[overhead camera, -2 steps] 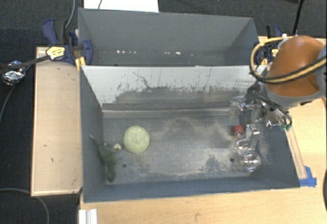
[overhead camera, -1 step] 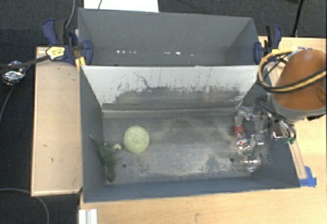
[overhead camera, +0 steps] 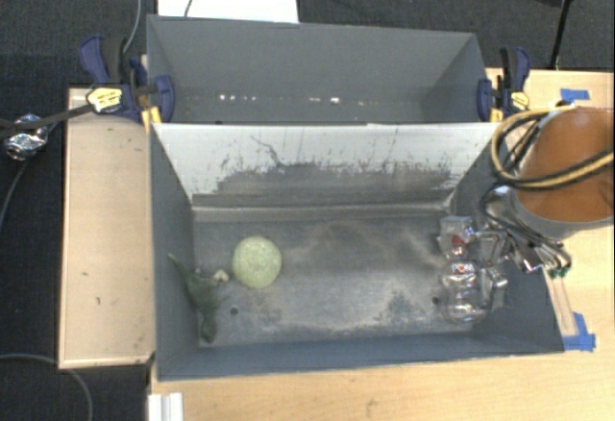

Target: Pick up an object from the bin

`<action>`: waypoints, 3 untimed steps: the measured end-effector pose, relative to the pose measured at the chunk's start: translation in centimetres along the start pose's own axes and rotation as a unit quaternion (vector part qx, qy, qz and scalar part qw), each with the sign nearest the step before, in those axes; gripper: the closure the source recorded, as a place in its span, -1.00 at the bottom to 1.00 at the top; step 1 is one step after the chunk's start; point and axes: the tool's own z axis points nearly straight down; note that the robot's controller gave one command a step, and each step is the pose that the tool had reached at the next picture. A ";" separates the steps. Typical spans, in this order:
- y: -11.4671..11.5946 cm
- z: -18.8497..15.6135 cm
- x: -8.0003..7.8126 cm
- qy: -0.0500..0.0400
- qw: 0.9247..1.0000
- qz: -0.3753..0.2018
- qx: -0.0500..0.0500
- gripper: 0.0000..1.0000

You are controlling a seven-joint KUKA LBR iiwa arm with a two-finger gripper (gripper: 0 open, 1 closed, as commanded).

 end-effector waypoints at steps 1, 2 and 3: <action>-1.0 2.2 0.1 0.000 0.997 -0.073 0.001 -1.00; -1.2 3.0 0.3 0.002 1.000 0.006 -0.001 -1.00; -0.7 3.8 1.0 -0.002 0.994 -0.107 0.003 -1.00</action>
Offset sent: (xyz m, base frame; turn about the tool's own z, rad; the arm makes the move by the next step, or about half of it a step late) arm -0.0027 -0.0164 -0.0508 -0.2247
